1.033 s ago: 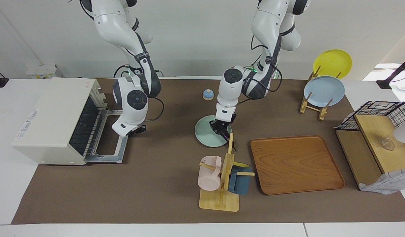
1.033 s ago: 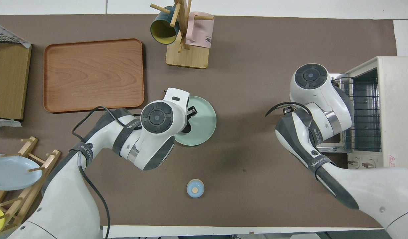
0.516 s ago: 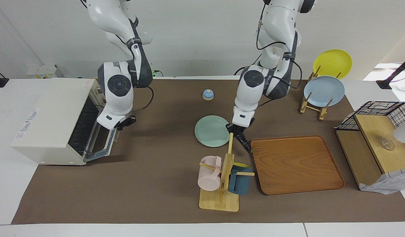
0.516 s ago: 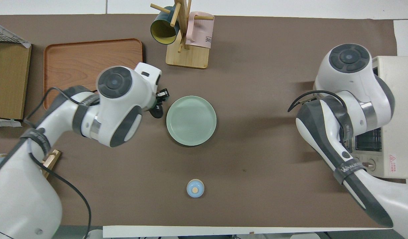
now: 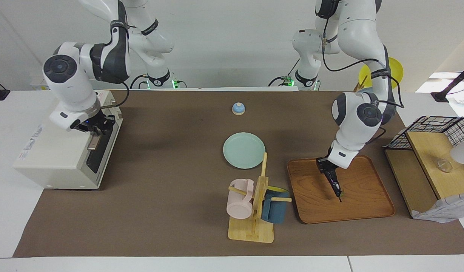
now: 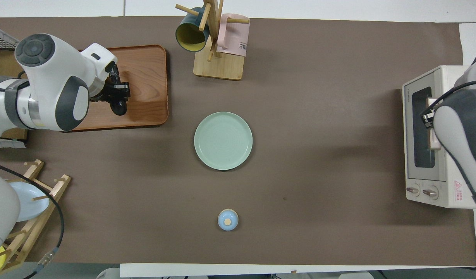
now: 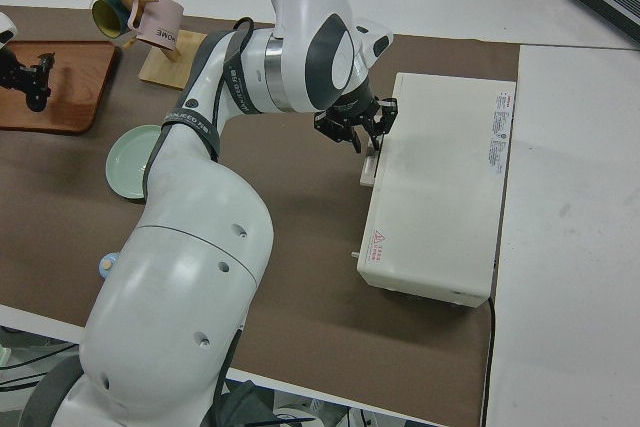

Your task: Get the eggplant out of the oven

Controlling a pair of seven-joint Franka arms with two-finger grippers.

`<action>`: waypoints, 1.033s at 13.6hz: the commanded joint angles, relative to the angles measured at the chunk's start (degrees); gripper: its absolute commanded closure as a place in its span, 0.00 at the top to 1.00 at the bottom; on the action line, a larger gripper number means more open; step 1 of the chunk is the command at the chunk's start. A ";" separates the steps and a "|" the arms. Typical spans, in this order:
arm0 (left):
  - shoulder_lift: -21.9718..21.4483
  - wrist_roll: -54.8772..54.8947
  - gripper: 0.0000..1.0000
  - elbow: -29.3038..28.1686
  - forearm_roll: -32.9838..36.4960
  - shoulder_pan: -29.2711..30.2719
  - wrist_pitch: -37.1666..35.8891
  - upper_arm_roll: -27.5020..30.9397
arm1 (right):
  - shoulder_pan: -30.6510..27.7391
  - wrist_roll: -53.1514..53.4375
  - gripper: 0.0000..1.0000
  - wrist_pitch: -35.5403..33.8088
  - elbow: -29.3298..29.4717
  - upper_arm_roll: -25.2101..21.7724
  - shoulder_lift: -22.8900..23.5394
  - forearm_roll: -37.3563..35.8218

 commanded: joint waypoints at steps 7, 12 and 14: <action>-15.36 5.60 1.00 2.74 1.17 4.31 -26.43 1.49 | -1.65 -0.38 1.00 -20.25 22.37 -0.95 -0.35 4.81; -28.90 14.08 1.00 3.09 1.08 6.25 -39.46 1.58 | -1.22 -0.20 1.00 -22.01 22.01 -0.87 -0.71 5.51; -30.94 14.52 1.00 3.26 1.08 6.25 -40.09 1.58 | -1.65 0.06 1.00 -21.74 21.93 -0.87 -0.79 6.04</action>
